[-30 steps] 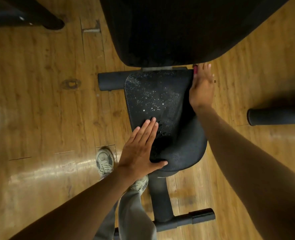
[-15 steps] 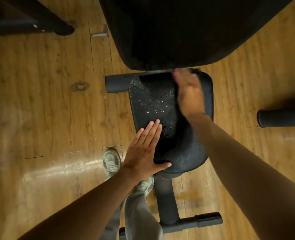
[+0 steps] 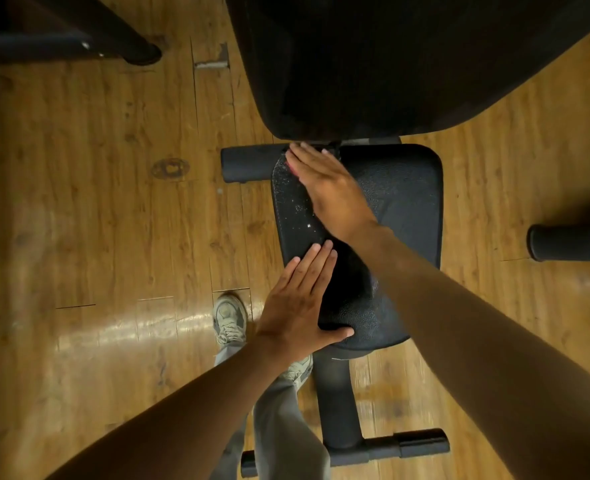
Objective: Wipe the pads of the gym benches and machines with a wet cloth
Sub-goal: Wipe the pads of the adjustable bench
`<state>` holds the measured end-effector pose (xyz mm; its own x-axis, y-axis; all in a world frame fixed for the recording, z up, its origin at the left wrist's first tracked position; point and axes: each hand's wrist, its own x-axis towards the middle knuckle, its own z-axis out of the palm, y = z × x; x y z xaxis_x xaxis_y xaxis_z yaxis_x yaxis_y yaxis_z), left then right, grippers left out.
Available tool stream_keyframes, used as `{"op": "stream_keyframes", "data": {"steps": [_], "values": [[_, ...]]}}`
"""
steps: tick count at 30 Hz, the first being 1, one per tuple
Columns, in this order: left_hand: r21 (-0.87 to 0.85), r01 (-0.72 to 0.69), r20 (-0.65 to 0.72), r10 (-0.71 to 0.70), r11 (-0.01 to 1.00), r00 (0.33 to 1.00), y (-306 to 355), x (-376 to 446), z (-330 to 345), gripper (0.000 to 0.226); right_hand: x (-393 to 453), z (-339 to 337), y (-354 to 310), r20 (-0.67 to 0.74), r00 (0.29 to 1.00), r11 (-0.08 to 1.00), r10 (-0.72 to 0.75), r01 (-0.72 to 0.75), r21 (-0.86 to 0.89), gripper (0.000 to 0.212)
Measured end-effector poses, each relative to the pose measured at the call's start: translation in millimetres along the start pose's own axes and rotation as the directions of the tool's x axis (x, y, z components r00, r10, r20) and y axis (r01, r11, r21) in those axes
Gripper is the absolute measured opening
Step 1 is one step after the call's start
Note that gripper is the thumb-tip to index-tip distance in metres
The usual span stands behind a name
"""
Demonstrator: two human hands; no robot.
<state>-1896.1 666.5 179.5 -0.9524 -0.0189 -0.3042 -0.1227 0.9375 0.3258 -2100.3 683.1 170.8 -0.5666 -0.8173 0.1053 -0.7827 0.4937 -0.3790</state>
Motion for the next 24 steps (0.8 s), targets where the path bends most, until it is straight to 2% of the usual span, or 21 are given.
{"op": "stream_keyframes", "data": {"steps": [2,4,7,8,10,12,13,16,20,24], "values": [[0.009,0.004,-0.014,-0.004,1.000,1.000,0.0,0.2,0.4,0.128,-10.0,-17.7,25.2,-0.007,0.999,0.998,0.045,-0.045,-0.041,0.060],[0.014,-0.001,-0.013,0.001,1.000,1.000,0.6,-0.7,0.6,0.128,-20.2,-30.2,37.8,-0.051,0.983,0.984,0.174,-0.176,-0.039,0.056],[0.043,0.004,-0.024,-0.003,0.999,1.000,0.5,0.2,1.8,0.129,-8.5,-23.5,13.7,-0.113,0.943,0.949,0.314,-0.314,0.014,0.052],[0.049,0.002,-0.022,-0.001,0.999,1.000,0.6,0.5,2.3,0.129,-0.5,-15.6,2.7,-0.110,0.952,0.958,0.287,-0.286,0.023,0.051],[0.062,0.006,-0.028,-0.004,0.998,1.000,0.4,-1.8,5.9,0.126,12.7,4.3,-18.7,-0.030,0.996,0.996,0.084,-0.083,0.039,0.055],[0.062,0.016,-0.041,-0.014,0.998,0.999,3.1,-7.3,10.6,0.120,20.5,15.1,-27.6,0.076,0.987,0.989,-0.141,0.139,0.041,0.060],[0.055,0.018,-0.050,-0.015,0.998,0.999,4.0,-9.4,12.3,0.117,23.1,15.1,-24.0,0.113,0.974,0.980,-0.197,0.193,0.044,0.061],[0.037,0.029,-0.056,-0.027,0.999,0.998,6.4,-15.0,12.4,0.109,9.6,2.6,-5.8,0.162,0.961,0.975,-0.222,0.219,0.033,0.067],[0.007,0.073,-0.058,-0.073,0.997,0.996,5.3,-30.6,13.8,0.103,-55.7,-9.7,-9.0,0.111,0.975,0.981,-0.193,0.190,0.035,0.063],[0.015,0.077,-0.071,-0.075,0.997,0.995,1.9,-40.3,18.1,0.101,-51.3,-8.9,-2.6,0.187,0.912,0.930,-0.366,0.364,0.050,0.069]]}}
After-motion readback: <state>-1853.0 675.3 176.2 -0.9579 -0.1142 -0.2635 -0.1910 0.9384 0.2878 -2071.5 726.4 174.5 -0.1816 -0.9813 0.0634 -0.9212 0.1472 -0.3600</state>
